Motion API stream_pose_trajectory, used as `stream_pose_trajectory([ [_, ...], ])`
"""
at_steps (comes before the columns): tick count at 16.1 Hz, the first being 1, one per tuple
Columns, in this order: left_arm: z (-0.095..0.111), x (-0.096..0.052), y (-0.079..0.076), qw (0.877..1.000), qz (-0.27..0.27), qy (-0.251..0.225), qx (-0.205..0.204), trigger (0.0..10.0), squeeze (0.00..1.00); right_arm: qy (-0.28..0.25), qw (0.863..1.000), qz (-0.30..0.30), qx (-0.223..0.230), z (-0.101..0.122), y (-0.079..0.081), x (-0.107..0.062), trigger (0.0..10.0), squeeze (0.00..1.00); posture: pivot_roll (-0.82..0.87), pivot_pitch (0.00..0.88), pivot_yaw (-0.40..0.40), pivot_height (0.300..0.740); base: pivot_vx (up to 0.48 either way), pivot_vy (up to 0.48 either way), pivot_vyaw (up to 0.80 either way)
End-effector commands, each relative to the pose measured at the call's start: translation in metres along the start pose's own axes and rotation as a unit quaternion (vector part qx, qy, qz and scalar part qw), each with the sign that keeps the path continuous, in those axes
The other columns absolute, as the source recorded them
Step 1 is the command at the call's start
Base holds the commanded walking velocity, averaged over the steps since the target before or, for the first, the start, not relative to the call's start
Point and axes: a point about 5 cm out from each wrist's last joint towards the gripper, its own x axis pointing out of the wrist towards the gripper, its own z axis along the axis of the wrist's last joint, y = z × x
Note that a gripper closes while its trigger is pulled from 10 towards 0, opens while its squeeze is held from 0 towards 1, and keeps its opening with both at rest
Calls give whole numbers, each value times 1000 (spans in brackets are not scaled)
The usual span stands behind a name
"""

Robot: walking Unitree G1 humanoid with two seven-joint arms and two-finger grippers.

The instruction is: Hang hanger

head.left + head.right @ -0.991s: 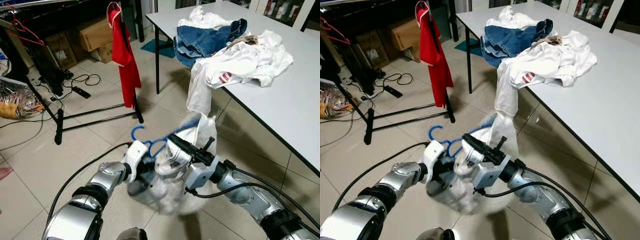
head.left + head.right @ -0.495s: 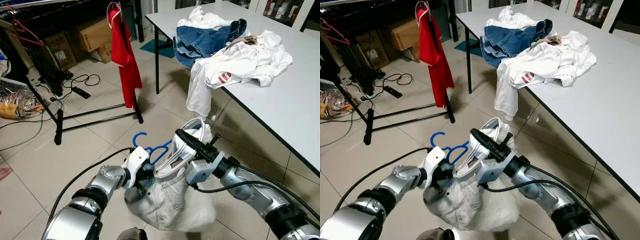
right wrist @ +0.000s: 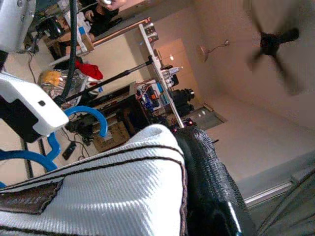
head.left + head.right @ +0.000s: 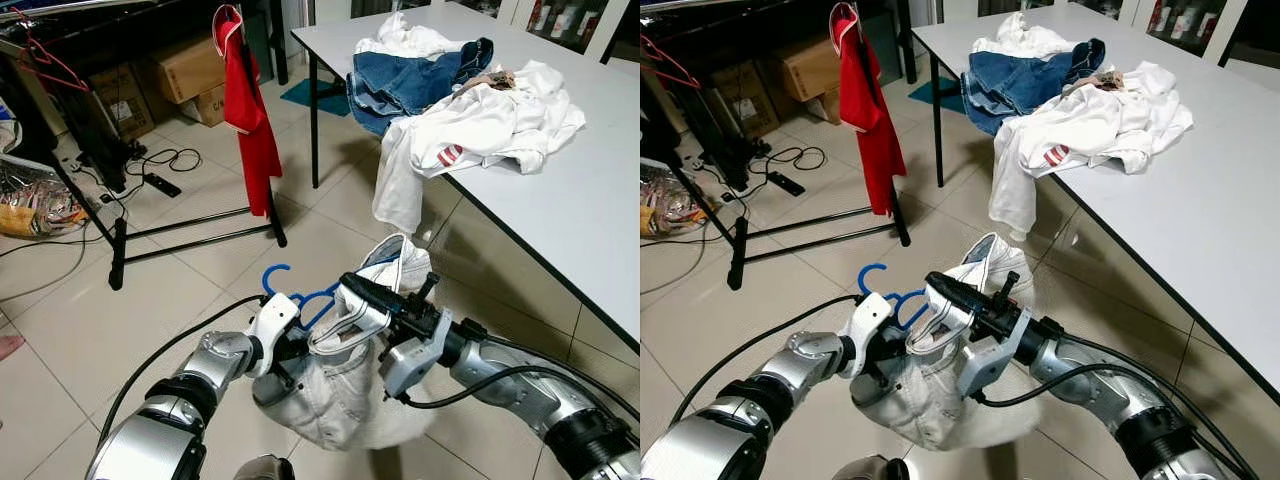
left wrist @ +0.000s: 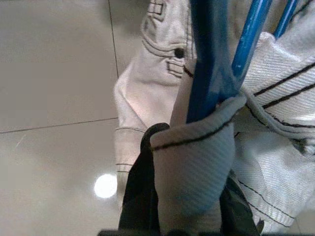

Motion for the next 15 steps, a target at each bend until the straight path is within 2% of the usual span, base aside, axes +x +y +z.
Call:
stream_pose_trajectory([
  [1,-23,-8,9,997,49,51,-20,10000,0,-67,994,-80,15,16,-25,12,10000,0,-1,0,88,740,0,0,0],
  [2,-15,-6,9,998,50,27,-19,10000,0,-35,996,-78,40,8,-16,12,10000,0,1,0,85,740,0,0,0],
  [4,-1,-2,4,1000,21,-17,-9,10000,0,78,987,-109,94,-18,0,5,10000,0,8,0,80,740,0,0,0],
  [6,-4,-2,2,999,17,-2,27,10000,0,151,973,-130,113,-35,5,-3,10000,0,12,0,79,740,0,0,0],
  [7,-6,-3,2,999,18,5,36,10000,0,170,969,-135,115,-39,6,-6,10000,0,14,0,79,740,0,0,0],
  [9,-16,-5,3,998,19,31,45,10000,0,235,955,-157,92,-56,1,-17,10000,0,17,0,80,740,0,0,0],
  [11,-27,-6,1,999,13,44,24,10000,0,250,947,-192,63,-63,-12,-20,10000,0,18,0,80,740,0,0,0],
  [13,-34,-4,-6,999,-4,46,-6,10000,0,207,955,-210,39,-55,-23,-13,10000,0,18,0,81,740,0,0,0],
  [15,-42,-4,-10,998,-10,62,-5,10000,0,178,963,-200,10,-49,-24,-6,10000,0,16,0,81,740,0,0,0],
])
